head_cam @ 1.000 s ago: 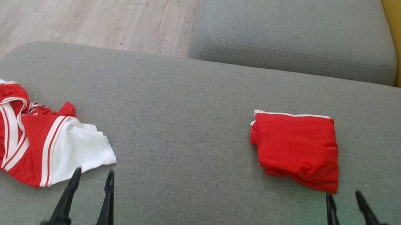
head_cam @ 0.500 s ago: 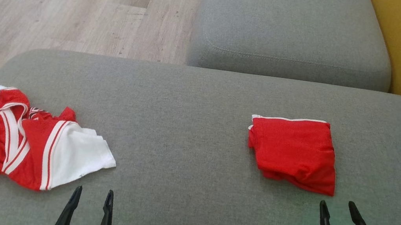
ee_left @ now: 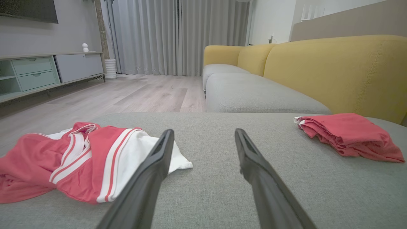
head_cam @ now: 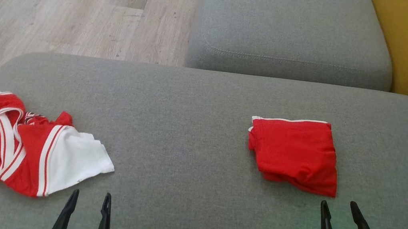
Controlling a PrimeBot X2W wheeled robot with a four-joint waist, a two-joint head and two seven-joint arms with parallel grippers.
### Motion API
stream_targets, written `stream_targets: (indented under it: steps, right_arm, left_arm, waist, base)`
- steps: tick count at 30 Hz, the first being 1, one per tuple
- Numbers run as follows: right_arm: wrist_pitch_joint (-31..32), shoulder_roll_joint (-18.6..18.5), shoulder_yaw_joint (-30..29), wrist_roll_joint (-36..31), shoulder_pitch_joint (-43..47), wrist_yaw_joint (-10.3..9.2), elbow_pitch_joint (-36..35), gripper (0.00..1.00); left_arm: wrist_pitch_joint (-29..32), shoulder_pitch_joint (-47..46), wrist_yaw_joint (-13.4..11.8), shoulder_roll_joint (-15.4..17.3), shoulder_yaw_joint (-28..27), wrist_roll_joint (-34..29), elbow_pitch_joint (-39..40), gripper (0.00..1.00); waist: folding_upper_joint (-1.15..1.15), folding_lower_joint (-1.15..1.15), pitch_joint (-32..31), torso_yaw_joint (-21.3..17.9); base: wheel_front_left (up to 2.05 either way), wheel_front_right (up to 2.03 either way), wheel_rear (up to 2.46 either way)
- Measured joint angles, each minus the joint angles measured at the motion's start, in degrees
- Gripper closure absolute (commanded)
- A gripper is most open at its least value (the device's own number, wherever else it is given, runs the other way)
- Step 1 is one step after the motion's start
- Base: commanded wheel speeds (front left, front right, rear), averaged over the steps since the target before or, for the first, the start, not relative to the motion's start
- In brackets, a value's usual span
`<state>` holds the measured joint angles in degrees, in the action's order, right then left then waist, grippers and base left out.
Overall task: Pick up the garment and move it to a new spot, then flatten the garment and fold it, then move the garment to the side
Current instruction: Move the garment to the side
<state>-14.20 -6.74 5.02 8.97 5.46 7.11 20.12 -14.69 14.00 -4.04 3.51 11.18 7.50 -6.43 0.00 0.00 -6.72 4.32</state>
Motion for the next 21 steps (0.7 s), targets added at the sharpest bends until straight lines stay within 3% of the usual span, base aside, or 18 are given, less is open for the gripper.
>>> stream_targets:
  steps: [21]
  right_arm:
    - [0.0,0.5,-1.4,-1.5,0.1,0.0,-0.9,0.0]
  left_arm:
    - [0.0,-0.1,-0.2,-0.1,-0.1,0.0,-0.6,0.0]
  waist:
    - [0.0,0.0,0.8,-0.8]
  base:
    - [0.0,0.0,0.0]
